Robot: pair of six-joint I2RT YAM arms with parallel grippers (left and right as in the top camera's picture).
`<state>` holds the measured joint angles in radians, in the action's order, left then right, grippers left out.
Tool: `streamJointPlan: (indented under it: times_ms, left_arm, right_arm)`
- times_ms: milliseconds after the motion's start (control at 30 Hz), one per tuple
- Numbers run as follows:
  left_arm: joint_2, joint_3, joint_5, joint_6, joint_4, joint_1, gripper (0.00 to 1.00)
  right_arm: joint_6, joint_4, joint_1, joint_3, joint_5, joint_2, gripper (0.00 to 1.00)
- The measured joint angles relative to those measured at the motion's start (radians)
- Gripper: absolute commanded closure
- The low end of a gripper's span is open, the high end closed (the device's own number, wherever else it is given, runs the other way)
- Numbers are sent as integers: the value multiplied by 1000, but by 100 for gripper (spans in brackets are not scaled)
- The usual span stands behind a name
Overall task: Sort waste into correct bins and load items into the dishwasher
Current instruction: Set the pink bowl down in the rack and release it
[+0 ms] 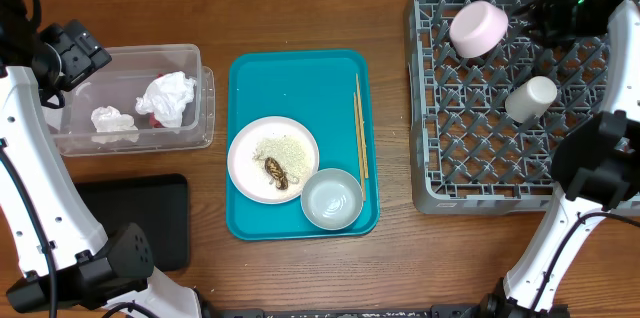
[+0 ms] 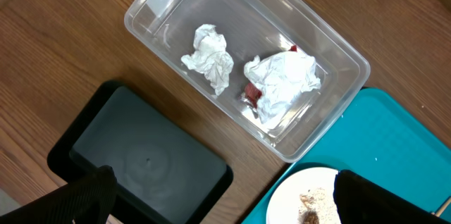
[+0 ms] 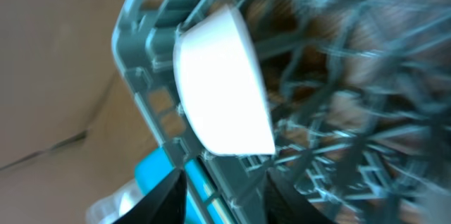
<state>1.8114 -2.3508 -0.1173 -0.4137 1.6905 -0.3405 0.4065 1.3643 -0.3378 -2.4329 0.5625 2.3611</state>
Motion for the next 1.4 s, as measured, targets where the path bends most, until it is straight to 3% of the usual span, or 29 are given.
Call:
streamJointPlan:
  times_ms: [133,267,333,400,567,900,1133,1400]
  left_arm:
    - [0,0,0,0,0,0,0]
    - [0,0,0,0,0,0,0]
    - [0,0,0,0,0,0,0]
    - [0,0,0,0,0,0,0]
    - [0,0,0,0,0,0,0]
    - [0,0,0,0,0,0,0]
    - [0,0,0,0,0,0,0]
    - [0,0,0,0,0,0,0]
  right_arm:
    - [12,151,-1,-219,-200,0,53]
    - [11,221,-1,-355,-256,0,53]
    - [10,233,2,-399,-257,-1,63]
    - [-4,233,16,-417,-257,-3,80]
    - [-64,192,102,-386,-257,-3,96]
    - [-108,3,289,-124,-359,0,96]
    - [-108,-47,285,21,-464,6,96]
    - [-74,-43,246,39,-551,6,96]
